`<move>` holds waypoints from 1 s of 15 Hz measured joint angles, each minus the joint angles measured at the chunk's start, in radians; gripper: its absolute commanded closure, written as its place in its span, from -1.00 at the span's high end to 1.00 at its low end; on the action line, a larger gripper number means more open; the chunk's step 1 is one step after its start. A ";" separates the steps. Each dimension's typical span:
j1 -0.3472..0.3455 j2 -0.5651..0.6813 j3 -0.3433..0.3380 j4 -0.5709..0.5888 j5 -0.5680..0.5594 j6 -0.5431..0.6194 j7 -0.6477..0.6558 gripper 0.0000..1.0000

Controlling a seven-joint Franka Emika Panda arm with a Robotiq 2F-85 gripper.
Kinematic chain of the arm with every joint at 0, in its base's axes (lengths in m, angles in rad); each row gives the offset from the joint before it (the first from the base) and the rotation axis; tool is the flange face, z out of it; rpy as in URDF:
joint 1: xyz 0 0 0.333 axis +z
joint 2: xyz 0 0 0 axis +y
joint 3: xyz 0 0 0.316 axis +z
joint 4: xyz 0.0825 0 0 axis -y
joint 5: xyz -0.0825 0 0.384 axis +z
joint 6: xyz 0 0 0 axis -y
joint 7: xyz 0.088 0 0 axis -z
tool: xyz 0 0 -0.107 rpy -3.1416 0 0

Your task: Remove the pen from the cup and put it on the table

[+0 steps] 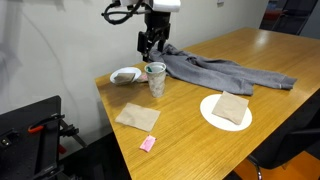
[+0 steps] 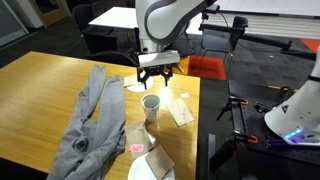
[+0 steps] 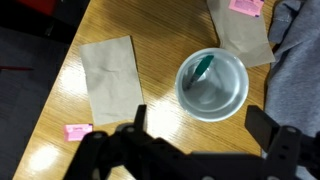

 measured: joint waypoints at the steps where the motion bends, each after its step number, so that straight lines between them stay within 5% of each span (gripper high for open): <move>1: 0.000 0.001 0.000 0.000 0.000 0.000 0.000 1.00; 9: 0.001 0.009 0.000 0.000 0.000 0.000 0.000 0.95; 10: 0.001 0.009 0.000 0.000 0.000 0.001 0.000 0.63; 15: 0.004 0.010 0.000 0.000 0.000 0.003 0.002 0.03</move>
